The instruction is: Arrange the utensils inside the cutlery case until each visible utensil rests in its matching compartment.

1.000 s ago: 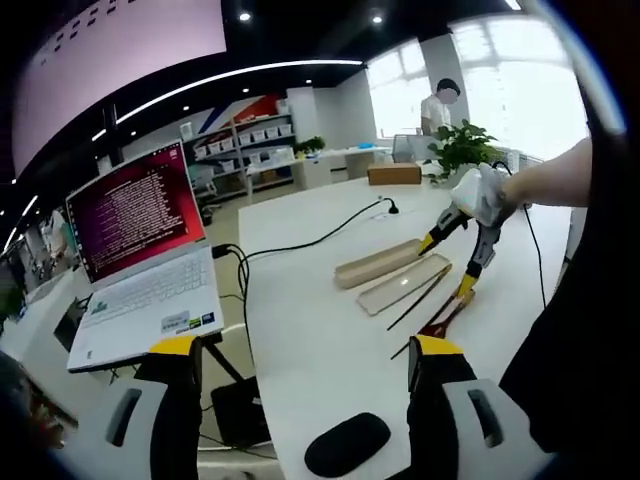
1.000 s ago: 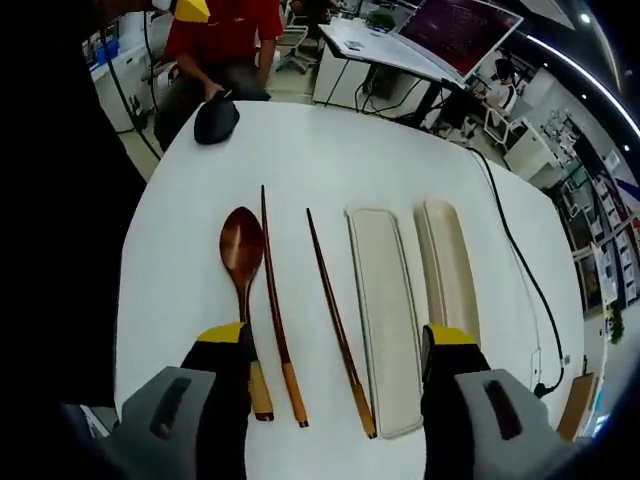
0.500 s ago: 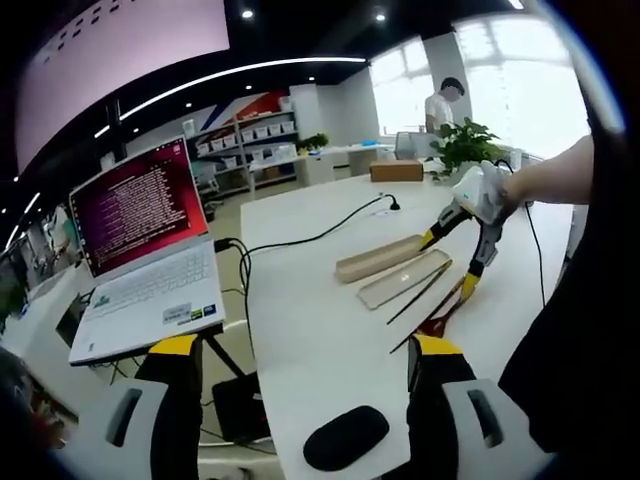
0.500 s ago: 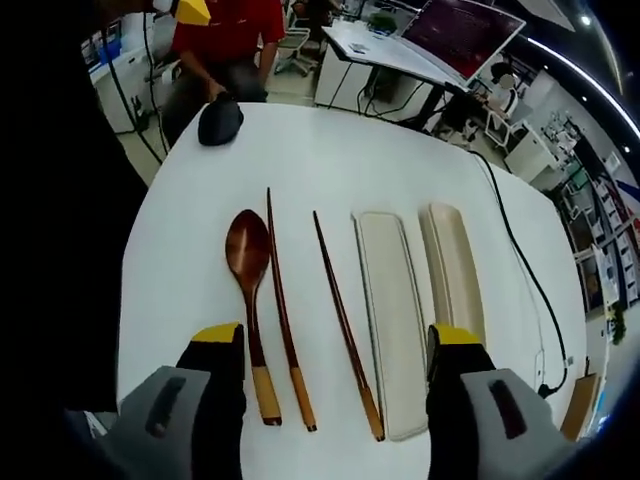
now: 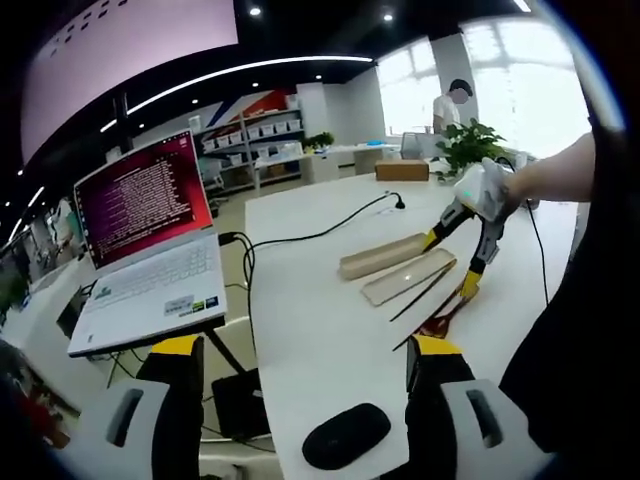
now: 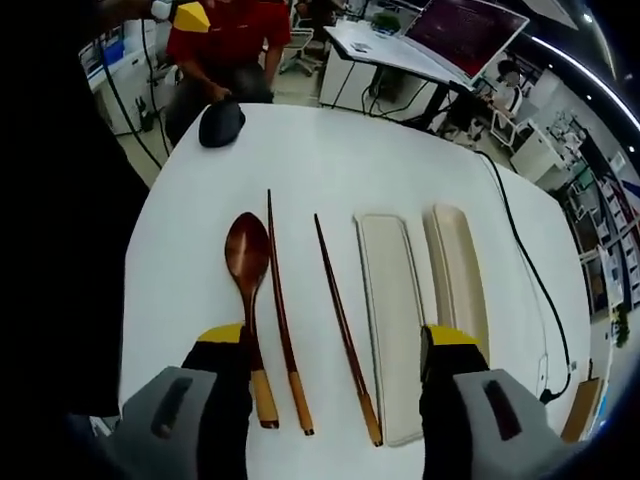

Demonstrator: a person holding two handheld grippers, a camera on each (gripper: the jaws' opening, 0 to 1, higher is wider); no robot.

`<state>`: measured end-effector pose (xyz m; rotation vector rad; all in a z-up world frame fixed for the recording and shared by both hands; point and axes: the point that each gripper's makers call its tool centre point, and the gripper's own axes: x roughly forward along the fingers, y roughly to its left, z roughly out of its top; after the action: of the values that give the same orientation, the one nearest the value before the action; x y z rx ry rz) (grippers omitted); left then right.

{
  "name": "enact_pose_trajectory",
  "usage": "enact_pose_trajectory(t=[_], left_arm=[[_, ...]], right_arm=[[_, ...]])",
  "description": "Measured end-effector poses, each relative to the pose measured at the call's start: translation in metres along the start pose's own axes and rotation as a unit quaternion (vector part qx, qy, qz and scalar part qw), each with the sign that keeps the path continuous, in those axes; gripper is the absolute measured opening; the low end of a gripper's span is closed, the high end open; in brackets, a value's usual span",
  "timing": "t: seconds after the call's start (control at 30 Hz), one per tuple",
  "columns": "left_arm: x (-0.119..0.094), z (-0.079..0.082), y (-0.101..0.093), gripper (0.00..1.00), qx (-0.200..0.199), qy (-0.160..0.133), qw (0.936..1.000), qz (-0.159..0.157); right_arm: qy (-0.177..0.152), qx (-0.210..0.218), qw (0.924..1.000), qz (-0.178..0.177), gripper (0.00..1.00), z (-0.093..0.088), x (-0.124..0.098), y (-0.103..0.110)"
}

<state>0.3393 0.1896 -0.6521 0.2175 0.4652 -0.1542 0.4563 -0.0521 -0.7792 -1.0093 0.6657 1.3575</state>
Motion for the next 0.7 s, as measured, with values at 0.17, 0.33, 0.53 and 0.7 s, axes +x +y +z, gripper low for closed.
enact_pose_trajectory(t=[0.17,0.33,0.53,0.7], left_arm=[[0.001,-0.001,-0.006,0.86,-0.009,-0.004,0.9999,-0.005],[-0.004,-0.006,-0.004,0.86,-0.011,0.001,0.9999,-0.003],[-0.007,-0.010,0.000,0.86,-0.011,0.008,0.9999,0.002],[-0.007,-0.008,0.000,0.85,-0.009,0.007,0.9999,0.003]], right_arm=[[0.004,0.015,0.9998,0.008,0.56,0.000,0.002,-0.002],[0.008,0.011,0.9998,0.015,0.54,0.001,0.005,0.001],[0.014,0.003,0.9995,0.028,0.52,0.001,0.009,0.007],[0.017,-0.003,0.9992,0.036,0.51,0.001,0.012,0.009]])
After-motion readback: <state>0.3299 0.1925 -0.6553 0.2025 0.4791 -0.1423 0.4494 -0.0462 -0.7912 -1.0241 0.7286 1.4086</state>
